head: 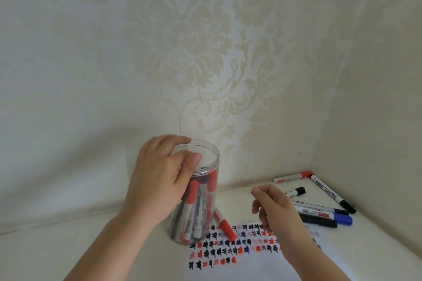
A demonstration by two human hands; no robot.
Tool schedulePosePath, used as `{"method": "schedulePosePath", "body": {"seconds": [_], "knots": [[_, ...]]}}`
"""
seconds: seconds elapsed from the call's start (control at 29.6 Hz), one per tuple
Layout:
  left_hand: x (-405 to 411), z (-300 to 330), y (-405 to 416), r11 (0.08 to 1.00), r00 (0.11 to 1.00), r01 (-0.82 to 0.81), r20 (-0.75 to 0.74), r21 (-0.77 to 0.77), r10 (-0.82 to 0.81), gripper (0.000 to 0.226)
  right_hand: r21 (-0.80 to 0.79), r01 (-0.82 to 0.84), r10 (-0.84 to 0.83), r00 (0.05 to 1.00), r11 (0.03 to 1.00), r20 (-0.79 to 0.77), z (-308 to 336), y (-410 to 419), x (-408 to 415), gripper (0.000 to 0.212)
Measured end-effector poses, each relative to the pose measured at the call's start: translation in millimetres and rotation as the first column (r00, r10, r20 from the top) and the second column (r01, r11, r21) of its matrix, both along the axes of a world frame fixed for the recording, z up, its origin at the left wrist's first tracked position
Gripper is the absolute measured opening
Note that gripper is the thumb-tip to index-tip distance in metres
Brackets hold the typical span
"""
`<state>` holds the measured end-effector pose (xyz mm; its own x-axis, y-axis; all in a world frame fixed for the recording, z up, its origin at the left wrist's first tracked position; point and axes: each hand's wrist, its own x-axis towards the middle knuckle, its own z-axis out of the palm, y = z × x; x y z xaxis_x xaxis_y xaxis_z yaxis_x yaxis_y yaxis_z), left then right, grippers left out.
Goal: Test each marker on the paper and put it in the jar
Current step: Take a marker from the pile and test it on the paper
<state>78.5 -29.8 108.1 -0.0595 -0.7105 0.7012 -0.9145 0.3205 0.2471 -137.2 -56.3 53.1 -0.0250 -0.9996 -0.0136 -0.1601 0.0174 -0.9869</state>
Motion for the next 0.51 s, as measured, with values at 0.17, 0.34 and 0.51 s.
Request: {"method": "schedulePosePath", "body": {"seconds": [0.17,0.34,0.51], "knots": [[-31.1,-4.4,14.7,0.916,0.944,0.291,-0.072,-0.277,-0.321,0.023,-0.043,-0.005,-0.003,0.982,0.999,-0.187,-8.2,-1.8,-25.2,0.012],[-76.4,-45.8,4.9,0.851,0.852,0.513,-0.18,0.109,-0.491,0.022,-0.135,-0.007,-0.079,0.782,0.991,-0.618,-26.2,-10.7,-68.5,0.005],[-92.5,-87.0,-6.9,0.811,0.862,0.501,-0.251,0.301,-0.44,0.017,-0.193,-0.068,-0.139,0.466,0.979,-0.874,-39.9,-18.0,-99.5,0.035]]}}
